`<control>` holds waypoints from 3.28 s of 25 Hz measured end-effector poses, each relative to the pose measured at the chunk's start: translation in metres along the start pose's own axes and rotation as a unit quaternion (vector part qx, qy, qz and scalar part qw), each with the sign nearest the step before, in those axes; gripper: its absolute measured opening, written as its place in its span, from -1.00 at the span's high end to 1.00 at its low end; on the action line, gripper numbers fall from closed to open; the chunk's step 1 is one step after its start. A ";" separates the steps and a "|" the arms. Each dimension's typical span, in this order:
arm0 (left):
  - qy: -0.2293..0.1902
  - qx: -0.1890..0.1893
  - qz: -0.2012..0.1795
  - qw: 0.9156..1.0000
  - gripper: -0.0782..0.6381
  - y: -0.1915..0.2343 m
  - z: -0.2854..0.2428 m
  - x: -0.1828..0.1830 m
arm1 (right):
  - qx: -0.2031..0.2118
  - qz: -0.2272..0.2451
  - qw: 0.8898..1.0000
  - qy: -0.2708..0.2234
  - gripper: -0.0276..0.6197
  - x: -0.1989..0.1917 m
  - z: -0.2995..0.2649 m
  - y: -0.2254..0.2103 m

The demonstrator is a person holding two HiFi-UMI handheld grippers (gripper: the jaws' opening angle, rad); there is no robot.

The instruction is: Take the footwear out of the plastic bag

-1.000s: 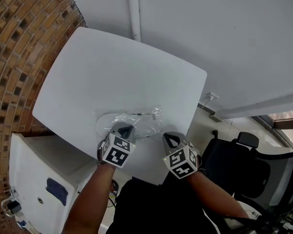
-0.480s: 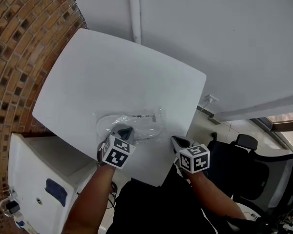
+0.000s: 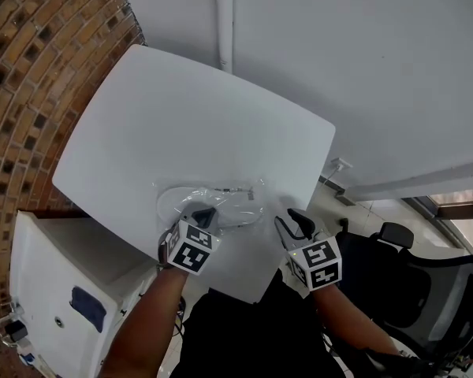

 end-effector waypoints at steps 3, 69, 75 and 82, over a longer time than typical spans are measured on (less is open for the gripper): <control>0.000 0.000 0.003 1.000 0.77 0.001 0.000 -0.002 | -0.012 0.092 0.996 0.019 0.51 0.021 -0.017 0.009; -0.056 -0.096 0.134 0.985 0.77 0.020 0.007 -0.017 | 0.226 -0.144 0.958 0.104 0.40 -0.008 -0.086 -0.019; -0.060 -0.098 0.133 0.984 0.77 0.020 0.007 -0.018 | 0.254 -0.190 0.943 0.099 0.36 -0.008 -0.088 -0.016; -0.083 -0.105 0.139 0.981 0.77 0.021 0.012 -0.024 | 0.320 -0.312 0.893 0.056 0.67 -0.023 -0.078 -0.023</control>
Point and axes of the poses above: the fingertips, and each gripper's own axes: z backward along the fingers, y to its left, x out of its top, the point moved 7 cm from there along z, backward along the fingers, and after that the axes turned 9 degrees about x, right-handed, at the moved point
